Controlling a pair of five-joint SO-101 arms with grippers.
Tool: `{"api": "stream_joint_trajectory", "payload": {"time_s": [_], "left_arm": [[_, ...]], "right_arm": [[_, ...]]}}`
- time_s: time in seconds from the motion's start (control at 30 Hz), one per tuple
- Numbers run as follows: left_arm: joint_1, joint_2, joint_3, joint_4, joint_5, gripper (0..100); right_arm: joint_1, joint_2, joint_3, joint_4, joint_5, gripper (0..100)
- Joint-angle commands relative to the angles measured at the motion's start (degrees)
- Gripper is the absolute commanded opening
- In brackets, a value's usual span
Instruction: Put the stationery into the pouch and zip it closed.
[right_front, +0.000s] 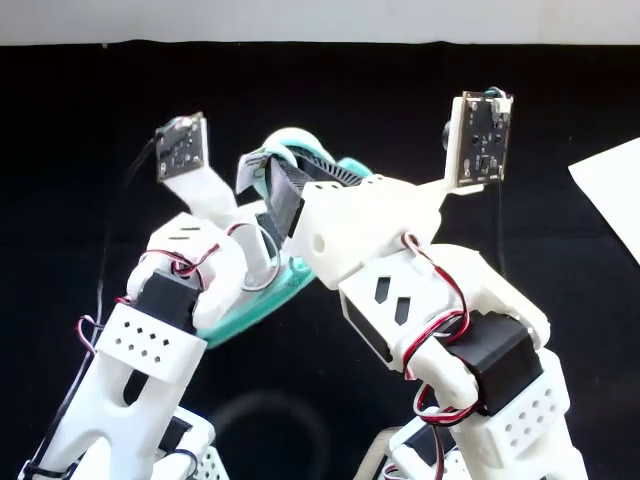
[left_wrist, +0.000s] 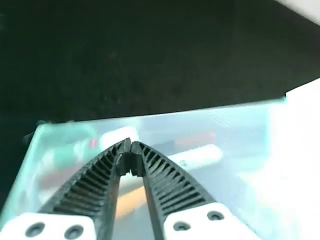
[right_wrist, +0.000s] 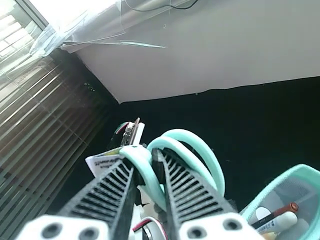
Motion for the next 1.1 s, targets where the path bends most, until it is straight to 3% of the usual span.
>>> {"api": "stream_joint_trajectory", "payload": {"time_s": [0.0,0.23,0.4,0.57,0.83,1.07], "left_arm": [[0.75,-0.31,-6.64,8.26,0.09,1],[-1.10,-0.31,-29.67,40.35,-5.27,17],[-6.73,-0.31,-40.04,51.69,-5.54,22],[-5.41,-0.84,-39.60,54.33,-5.54,22],[4.09,-8.84,-30.55,54.33,-5.45,22],[4.79,-11.30,-30.20,54.42,-5.27,22]], "right_arm": [[-0.22,-1.19,-0.13,-0.48,0.70,0.7],[-0.22,-1.19,-0.13,-0.48,0.70,0.7],[-0.22,-1.27,-0.13,-0.48,0.70,0.7],[-0.22,-1.27,0.13,-1.98,0.70,0.7],[0.13,-1.19,0.31,-2.07,0.70,0.7],[2.59,-0.84,0.22,-2.15,0.53,0.7]]}}
